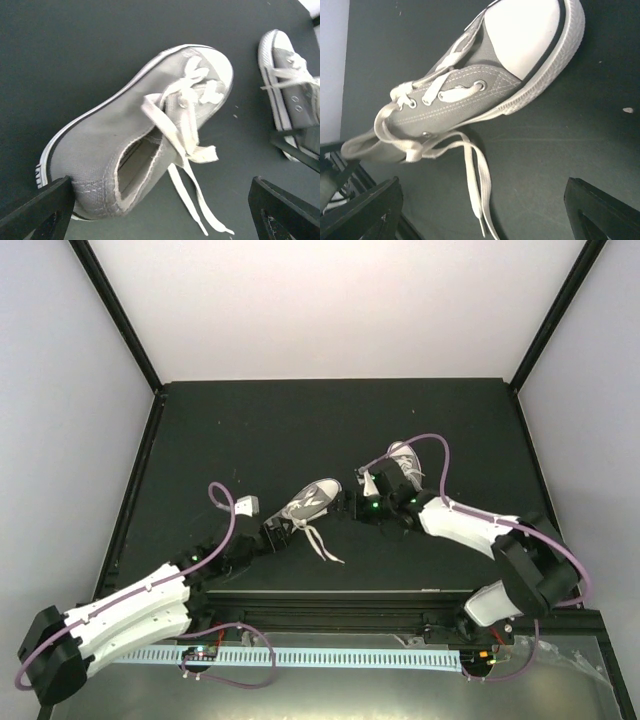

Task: Tie the shoes
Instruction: Place the shoe at the center of the board.

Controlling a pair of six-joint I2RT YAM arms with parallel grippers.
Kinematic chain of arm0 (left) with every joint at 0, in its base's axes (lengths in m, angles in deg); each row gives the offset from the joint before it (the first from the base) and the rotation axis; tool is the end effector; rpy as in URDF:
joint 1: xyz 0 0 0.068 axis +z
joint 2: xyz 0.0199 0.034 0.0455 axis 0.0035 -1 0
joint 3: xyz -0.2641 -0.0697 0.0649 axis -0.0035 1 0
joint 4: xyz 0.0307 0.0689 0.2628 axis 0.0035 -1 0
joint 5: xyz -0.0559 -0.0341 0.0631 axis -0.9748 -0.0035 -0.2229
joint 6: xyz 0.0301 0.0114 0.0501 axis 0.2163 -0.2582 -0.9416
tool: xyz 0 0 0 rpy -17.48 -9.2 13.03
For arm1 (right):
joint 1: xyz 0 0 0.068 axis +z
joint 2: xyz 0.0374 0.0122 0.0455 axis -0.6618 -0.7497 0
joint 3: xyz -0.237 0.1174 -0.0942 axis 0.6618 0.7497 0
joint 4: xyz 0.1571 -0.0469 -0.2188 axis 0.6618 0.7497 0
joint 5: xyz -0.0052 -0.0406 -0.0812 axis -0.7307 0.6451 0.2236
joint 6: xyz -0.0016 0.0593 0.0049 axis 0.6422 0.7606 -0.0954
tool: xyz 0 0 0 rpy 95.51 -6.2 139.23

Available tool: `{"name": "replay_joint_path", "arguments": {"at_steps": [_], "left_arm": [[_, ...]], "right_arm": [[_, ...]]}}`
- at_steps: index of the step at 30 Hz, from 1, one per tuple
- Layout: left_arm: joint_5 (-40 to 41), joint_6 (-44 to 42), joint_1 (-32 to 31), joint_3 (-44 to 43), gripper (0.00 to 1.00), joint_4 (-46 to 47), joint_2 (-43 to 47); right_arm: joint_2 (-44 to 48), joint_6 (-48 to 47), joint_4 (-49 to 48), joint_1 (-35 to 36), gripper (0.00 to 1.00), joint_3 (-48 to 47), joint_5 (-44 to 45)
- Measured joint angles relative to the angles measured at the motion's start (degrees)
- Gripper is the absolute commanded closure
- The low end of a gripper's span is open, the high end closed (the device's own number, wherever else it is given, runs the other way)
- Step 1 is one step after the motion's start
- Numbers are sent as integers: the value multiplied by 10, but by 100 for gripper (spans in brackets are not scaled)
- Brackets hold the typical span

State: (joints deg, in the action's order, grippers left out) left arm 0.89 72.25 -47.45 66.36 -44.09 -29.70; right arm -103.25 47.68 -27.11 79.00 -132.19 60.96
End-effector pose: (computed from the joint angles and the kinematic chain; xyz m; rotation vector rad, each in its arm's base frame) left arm 0.1262 -0.1188 0.1721 -0.3938 2.2559 -0.7155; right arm 0.2279 0.1972 0.1810 -0.1367 2.6080 1.0685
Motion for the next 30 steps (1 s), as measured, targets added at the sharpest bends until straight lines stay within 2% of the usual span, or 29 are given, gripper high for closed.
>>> {"name": "replay_joint_path", "arguments": {"at_steps": [3,9,11,16,20,24,28,30], "left_arm": [[-83,-75,37,-33,1,-39,11],[-272,-215,197,-87,1,-85,-13],[-318,-250,221,-92,1,-102,-34],[-406,-297,229,-102,1,-140,-80],[-420,-318,229,-170,1,-193,-98],[-398,-335,229,-226,1,-225,-86],[-364,-340,229,-229,1,-263,-78],[-359,-341,229,-220,1,-268,-79]], "right_arm": [[-28,31,-15,15,9,-17,20],[-92,64,-44,24,9,-58,31],[-115,65,-46,25,10,-75,34],[-180,62,-78,26,12,-111,24],[-228,47,-85,25,13,-144,10],[-261,14,-68,23,10,-205,-5],[-264,-36,-35,26,1,-259,-9],[-250,-62,-19,26,0,-267,-1]]}}
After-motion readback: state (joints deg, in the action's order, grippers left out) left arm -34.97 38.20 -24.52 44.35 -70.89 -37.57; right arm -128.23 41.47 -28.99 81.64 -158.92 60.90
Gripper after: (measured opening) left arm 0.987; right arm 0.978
